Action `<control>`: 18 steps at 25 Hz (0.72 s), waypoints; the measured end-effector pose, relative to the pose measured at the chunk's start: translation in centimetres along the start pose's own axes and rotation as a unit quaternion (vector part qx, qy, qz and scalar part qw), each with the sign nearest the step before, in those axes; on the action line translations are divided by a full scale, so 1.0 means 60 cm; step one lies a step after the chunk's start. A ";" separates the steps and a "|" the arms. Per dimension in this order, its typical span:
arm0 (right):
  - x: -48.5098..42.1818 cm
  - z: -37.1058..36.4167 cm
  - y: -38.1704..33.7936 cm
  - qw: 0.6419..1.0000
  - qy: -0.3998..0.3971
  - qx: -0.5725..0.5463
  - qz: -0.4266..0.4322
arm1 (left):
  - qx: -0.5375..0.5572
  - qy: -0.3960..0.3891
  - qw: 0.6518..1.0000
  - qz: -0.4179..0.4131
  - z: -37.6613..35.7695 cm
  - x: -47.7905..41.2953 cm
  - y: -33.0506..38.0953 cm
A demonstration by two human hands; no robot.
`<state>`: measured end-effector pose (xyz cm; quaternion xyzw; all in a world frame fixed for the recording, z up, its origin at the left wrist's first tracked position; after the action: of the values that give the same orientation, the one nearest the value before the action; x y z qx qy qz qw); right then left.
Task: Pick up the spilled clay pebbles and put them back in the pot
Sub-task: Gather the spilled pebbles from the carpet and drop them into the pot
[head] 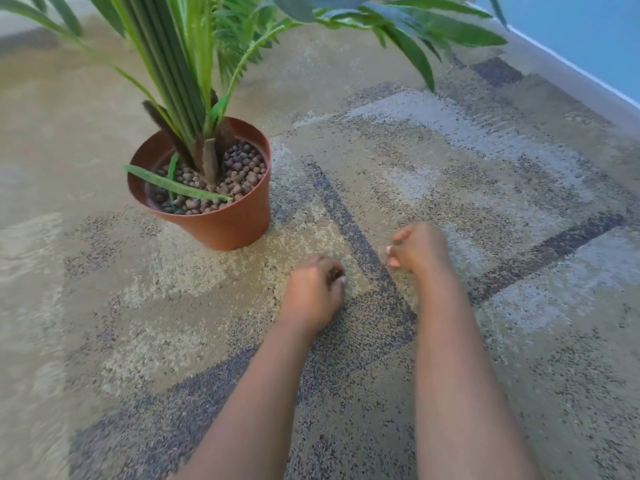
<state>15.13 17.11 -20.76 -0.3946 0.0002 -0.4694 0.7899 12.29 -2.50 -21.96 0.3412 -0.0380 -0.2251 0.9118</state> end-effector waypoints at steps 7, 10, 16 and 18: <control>-0.002 0.023 -0.001 0.996 0.004 0.062 -0.065 | 0.007 0.049 0.998 -0.030 0.008 0.029 -0.011; 0.016 0.029 -0.045 0.993 -0.026 0.101 -0.047 | 0.017 0.098 0.995 -0.019 0.048 0.023 -0.003; 0.104 0.070 -0.223 0.987 -0.048 -0.058 0.144 | 0.093 0.382 0.918 -0.050 0.213 0.009 0.039; 0.149 0.055 -0.285 0.953 -0.042 -0.152 0.258 | 0.117 0.446 0.887 -0.018 0.280 0.006 0.017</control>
<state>8.67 8.30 -4.51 -0.5153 0.1402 -0.2274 0.8143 9.25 -12.14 -8.50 0.5105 0.3525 -0.0600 0.7820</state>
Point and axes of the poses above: each hand's wrist, its own x-axis away from the middle knuckle, its own z-axis out of the back of the hand, y = z × x, the point moved 3 cm from there along -x, towards the middle knuckle, and after that the axes turned 5 degrees about y, right-handed, at the moved point
